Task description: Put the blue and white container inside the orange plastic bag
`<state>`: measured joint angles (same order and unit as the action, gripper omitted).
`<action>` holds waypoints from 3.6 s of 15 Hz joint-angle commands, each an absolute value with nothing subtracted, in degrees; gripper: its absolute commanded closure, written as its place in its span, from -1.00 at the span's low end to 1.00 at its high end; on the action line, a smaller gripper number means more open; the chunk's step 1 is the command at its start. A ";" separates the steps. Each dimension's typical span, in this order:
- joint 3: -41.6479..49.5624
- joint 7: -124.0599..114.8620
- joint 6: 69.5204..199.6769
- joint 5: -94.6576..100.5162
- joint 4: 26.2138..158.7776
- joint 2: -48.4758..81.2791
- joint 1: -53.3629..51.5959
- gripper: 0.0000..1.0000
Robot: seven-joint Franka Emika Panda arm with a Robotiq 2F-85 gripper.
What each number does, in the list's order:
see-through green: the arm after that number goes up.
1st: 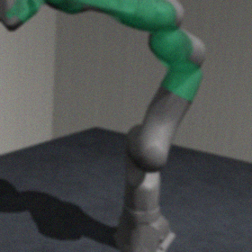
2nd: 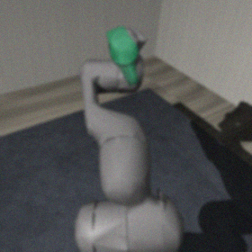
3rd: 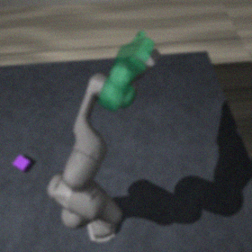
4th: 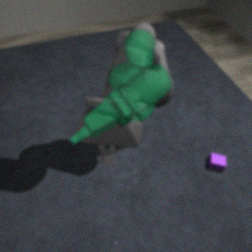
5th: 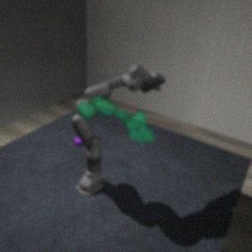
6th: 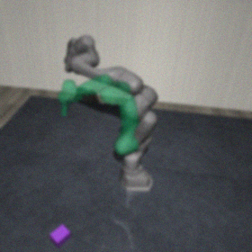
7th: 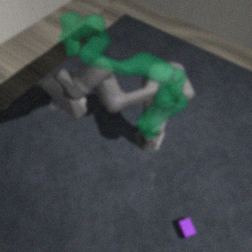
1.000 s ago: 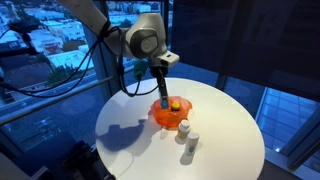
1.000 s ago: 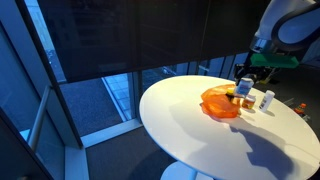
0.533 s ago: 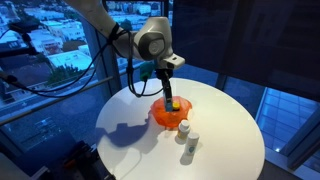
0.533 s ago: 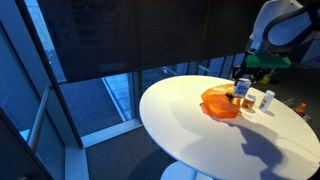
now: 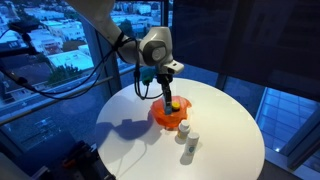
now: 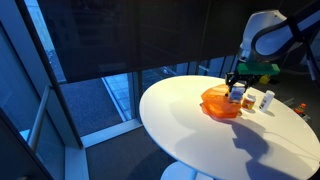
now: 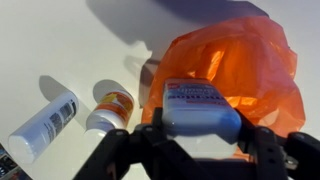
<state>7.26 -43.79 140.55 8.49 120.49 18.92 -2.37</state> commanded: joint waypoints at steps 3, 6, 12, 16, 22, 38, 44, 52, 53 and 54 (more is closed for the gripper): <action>6.66 -43.23 137.14 7.88 115.23 22.10 -4.44 0.05; 6.11 -43.00 137.72 7.78 114.34 23.31 -5.48 0.04; 4.73 -41.82 138.66 6.43 114.55 24.49 -6.15 0.03; 3.75 -40.86 139.88 4.49 114.93 25.08 -5.91 0.01; 3.95 -40.67 142.02 3.85 115.61 26.37 -6.56 -0.01; 4.73 -40.79 142.21 5.01 117.68 23.10 -7.60 -1.00; 4.56 -41.45 137.03 5.94 119.74 16.84 -7.85 -1.00; 2.21 -38.06 123.01 7.41 124.11 4.42 -6.43 -1.00; 1.81 -35.78 122.13 6.62 124.75 2.90 -6.05 -1.00; 1.51 -33.37 121.19 5.84 125.12 1.72 -5.71 -1.00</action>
<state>3.03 -39.05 123.79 7.05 122.32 6.86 -7.41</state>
